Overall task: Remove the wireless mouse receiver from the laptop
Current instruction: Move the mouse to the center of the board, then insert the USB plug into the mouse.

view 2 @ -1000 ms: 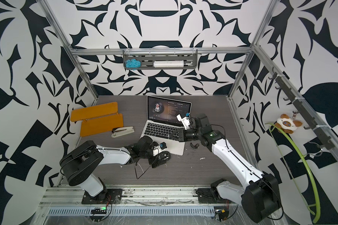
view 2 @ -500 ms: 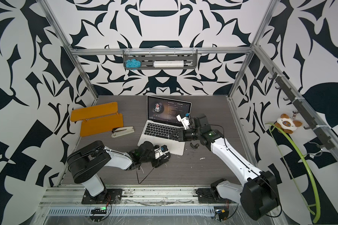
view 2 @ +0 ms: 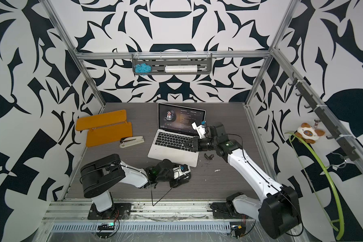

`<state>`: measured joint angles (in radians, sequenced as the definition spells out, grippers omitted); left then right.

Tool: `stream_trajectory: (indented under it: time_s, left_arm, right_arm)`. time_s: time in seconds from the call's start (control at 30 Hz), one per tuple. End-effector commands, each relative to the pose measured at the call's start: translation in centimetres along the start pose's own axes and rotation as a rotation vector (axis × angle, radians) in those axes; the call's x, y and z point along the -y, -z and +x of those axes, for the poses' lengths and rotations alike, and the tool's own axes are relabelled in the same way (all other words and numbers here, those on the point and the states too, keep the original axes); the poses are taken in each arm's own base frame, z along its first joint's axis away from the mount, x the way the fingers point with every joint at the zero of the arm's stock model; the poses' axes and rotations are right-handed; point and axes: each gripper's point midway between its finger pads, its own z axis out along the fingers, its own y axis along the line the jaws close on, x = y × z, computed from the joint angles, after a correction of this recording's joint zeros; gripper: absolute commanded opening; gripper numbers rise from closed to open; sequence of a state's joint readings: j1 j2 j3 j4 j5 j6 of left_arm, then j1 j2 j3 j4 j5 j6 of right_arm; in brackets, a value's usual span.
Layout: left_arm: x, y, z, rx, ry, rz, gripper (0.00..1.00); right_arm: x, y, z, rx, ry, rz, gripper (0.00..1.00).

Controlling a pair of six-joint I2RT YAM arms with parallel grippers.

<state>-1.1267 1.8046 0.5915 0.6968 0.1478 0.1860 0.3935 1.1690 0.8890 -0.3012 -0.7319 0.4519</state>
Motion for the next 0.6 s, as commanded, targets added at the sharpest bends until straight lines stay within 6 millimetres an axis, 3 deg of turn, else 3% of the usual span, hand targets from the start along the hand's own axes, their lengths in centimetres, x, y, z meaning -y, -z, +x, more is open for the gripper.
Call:
stream_trajectory:
  time_s: [0.0,0.07,0.2,0.57]
  left_arm:
    - [1.8,-0.8,4.5,-0.140,0.055,0.058,0.65]
    - [1.6,-0.9,5.0,-0.128,0.055,0.039,0.76]
    - [1.1,-0.6,5.3,-0.108,0.045,0.000,0.89]
    - [-0.2,0.2,6.9,-0.027,0.041,-0.109,0.94]
  right_arm:
    - [-0.8,1.3,-1.5,0.051,0.044,0.009,0.00]
    - [0.0,1.1,-1.2,0.039,0.026,0.040,0.00]
    - [1.4,1.0,-0.1,0.008,-0.006,0.096,0.00]
    - [2.1,0.6,3.0,-0.056,-0.063,0.102,0.00]
